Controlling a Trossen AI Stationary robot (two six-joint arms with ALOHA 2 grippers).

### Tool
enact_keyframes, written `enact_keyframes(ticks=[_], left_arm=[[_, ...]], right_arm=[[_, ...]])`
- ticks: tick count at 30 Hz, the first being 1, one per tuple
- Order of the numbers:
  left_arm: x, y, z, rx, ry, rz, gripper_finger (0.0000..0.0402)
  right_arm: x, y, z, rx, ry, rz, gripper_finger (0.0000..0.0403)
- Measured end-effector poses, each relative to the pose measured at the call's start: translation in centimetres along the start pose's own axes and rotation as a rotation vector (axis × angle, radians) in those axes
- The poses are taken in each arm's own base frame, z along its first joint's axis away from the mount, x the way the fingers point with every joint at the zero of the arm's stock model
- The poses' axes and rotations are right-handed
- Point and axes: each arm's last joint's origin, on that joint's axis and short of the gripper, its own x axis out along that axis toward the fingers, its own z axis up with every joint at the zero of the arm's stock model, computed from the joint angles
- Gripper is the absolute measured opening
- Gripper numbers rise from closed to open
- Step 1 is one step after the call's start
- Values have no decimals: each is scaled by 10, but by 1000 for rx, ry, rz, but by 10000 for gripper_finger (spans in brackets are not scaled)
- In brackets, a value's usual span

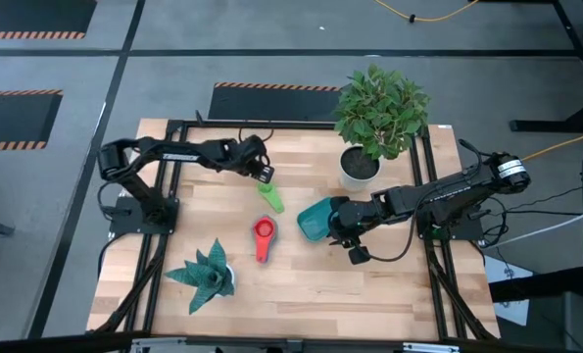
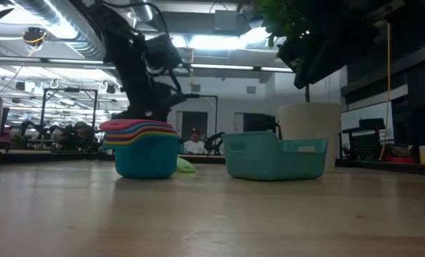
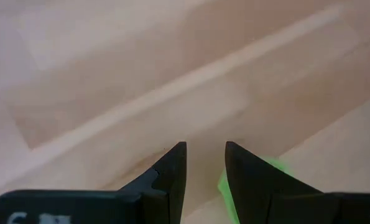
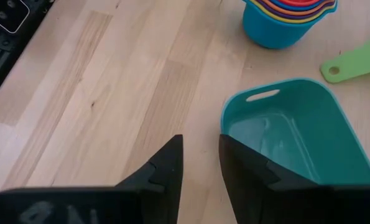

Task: Nest measuring cups in basket
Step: Stack the green measuring cup on top of the red measuring cup

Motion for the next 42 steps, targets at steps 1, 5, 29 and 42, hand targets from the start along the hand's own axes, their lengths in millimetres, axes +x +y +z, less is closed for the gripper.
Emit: enact_keyframes(ticks=[1, 5, 29, 42], left_arm=[[4, 0, -1, -10, 18, -1, 104], [15, 0, -7, -13, 88, -19, 104], [16, -21, -18, 41, 85, -107, 104], [15, -24, -19, 43, 151, -194, 104]], right_arm=[[0, 0, 0, 0, 0, 0, 108], [0, 0, 0, 5, 0, 0, 108], [0, 0, 1, 59, -7, 0, 108], [0, 0, 1, 60, -8, 0, 108]])
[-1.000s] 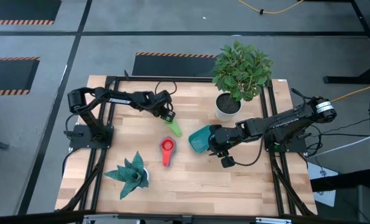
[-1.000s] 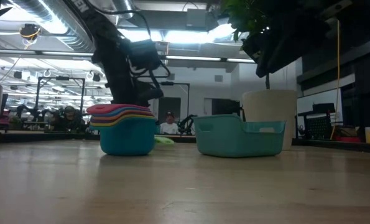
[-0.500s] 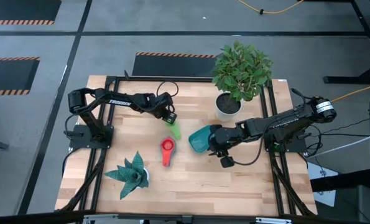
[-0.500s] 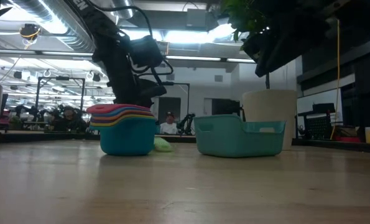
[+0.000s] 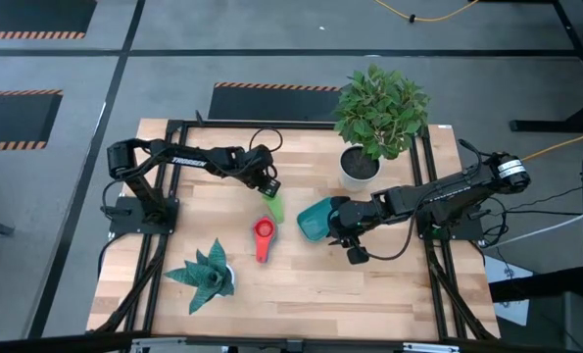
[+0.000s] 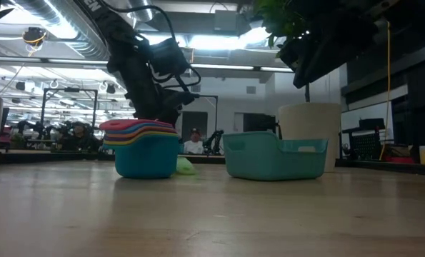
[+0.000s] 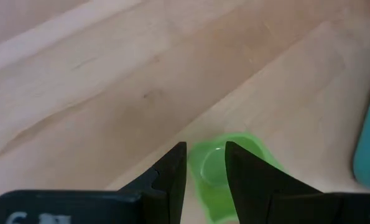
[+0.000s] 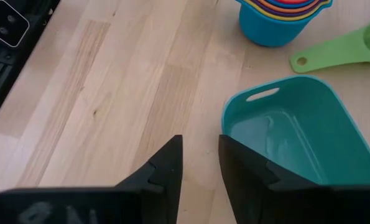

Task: Nest measuring cups in basket
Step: Stack the green measuring cup on top of the red measuring cup

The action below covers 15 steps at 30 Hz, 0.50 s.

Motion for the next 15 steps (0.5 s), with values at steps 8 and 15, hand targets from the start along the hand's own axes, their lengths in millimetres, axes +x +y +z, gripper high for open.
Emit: enact_keyframes(ticks=[8, 15], left_arm=[[0, 3, -6, -1, 56, 44, 104], [0, -7, -16, 40, 72, 34, 104]], right_arm=[[0, 0, 0, 0, 0, 0, 108], [0, 0, 0, 0, -1, 0, 108]])
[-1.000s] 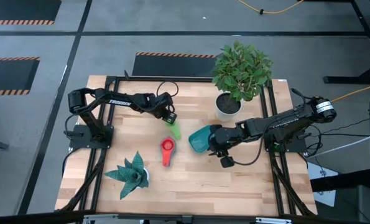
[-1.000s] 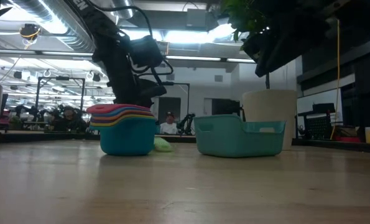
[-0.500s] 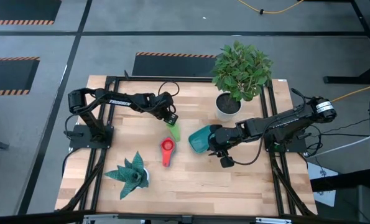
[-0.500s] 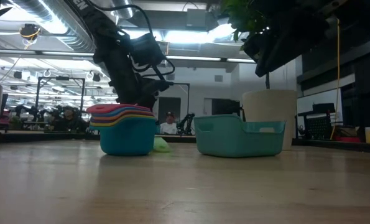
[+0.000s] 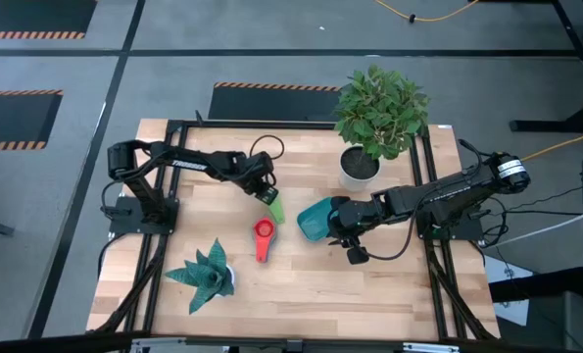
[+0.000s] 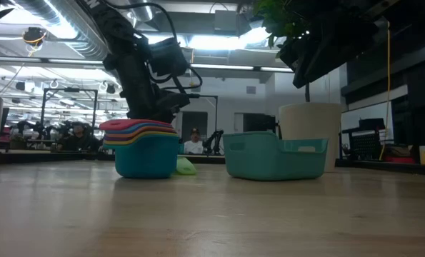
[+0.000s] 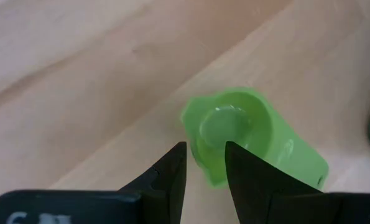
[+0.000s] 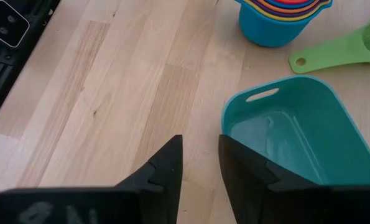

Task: Nest measuring cups in basket
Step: Stack the green measuring cup on top of the red measuring cup

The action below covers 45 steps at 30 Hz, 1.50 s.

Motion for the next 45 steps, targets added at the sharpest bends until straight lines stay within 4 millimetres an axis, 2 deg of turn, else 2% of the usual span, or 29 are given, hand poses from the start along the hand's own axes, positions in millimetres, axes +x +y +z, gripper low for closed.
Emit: enact_keyframes(ticks=[6, 13, 27, 38, 45], left_arm=[[2, -7, -8, 19, -46, 70, 103], [3, -9, -9, 25, -49, 70, 86], [12, -7, -10, 25, -31, 86, 8], [12, -8, -10, 50, -35, 82, 6], [-6, -14, -4, 78, -74, 31, 4]], right_arm=[[0, 0, 0, 0, 0, 0, 108], [0, 0, 1, -3, -11, 0, 108], [0, 0, 1, -5, -12, 0, 108], [0, 0, 1, -5, -11, 0, 108], [0, 0, 1, -5, -11, 0, 108]])
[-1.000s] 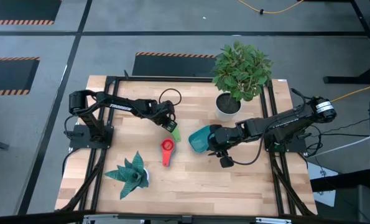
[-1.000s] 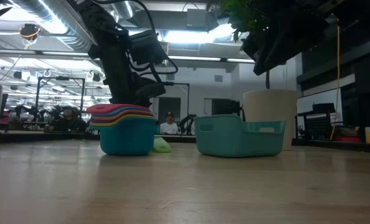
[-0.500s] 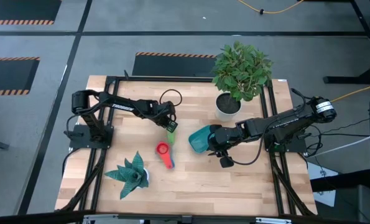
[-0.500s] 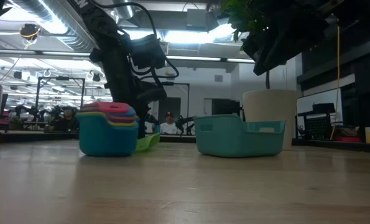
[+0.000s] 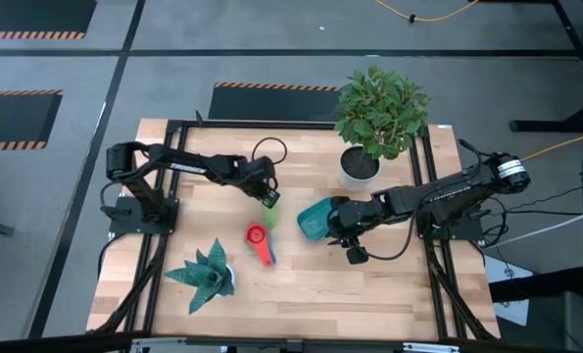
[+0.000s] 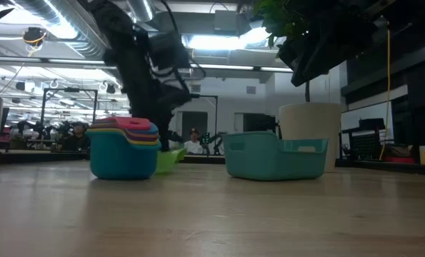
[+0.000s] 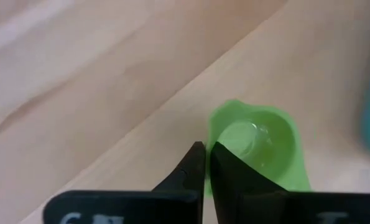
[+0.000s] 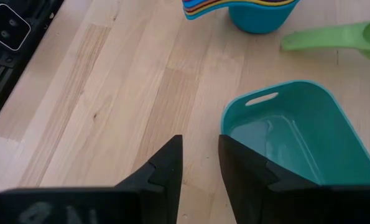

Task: Nest measuring cups in basket
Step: Stack the green measuring cup on top of the red measuring cup

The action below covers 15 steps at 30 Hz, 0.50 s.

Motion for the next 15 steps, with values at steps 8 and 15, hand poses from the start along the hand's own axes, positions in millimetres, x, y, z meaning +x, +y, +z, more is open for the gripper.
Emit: enact_keyframes(ticks=[8, 15], left_arm=[[-53, -17, 16, -10, -61, -190, 3], [-96, -29, -4, -120, 7, -306, 3]], right_arm=[[0, 0, 0, 1, 1, 0, 108], [0, 0, 1, 0, -5, 0, 108]])
